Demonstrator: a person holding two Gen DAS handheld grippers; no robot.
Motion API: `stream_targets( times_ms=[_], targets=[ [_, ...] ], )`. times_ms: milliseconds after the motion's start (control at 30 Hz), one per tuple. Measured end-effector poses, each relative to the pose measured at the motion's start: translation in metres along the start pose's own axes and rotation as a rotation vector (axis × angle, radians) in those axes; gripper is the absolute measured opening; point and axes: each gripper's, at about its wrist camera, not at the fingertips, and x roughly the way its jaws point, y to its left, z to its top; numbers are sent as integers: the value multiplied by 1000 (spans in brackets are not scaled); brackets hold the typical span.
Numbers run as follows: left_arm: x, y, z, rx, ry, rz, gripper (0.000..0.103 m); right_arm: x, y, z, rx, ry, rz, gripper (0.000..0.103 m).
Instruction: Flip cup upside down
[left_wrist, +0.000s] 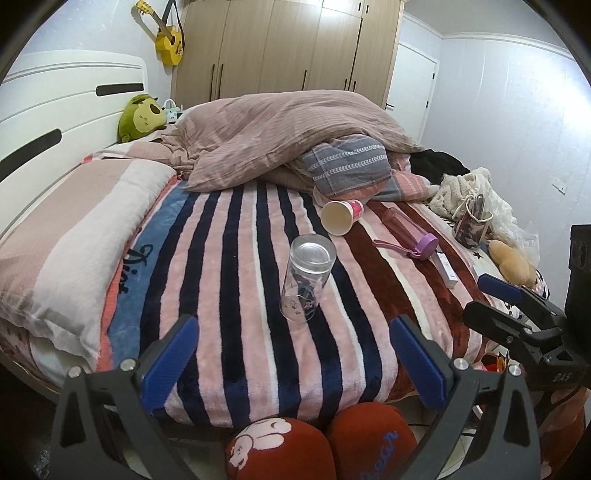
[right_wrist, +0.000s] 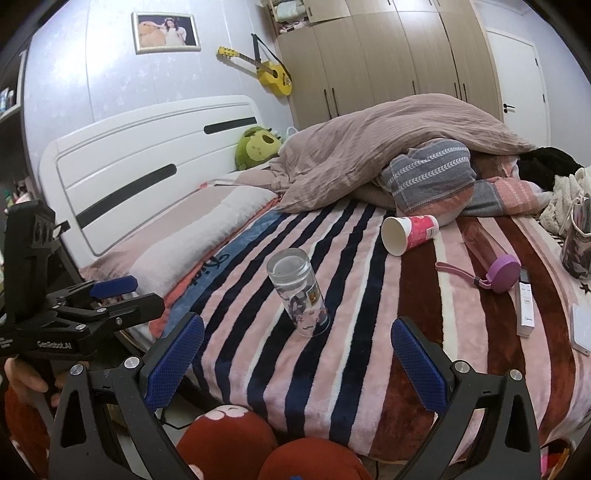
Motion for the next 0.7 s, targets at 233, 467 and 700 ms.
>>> stream_targets(
  times_ms=[233,467,700],
  targets=[
    [-1,2,1,1,0,2,102,-3,0,1,8,-6,1,102],
    [0,1,1,3,2,2,102,-3,-1,1,8,-7,1,102],
    [-2,0,1,2,2,6,102,-4,-1,1,9,-6,0,102]
  ],
)
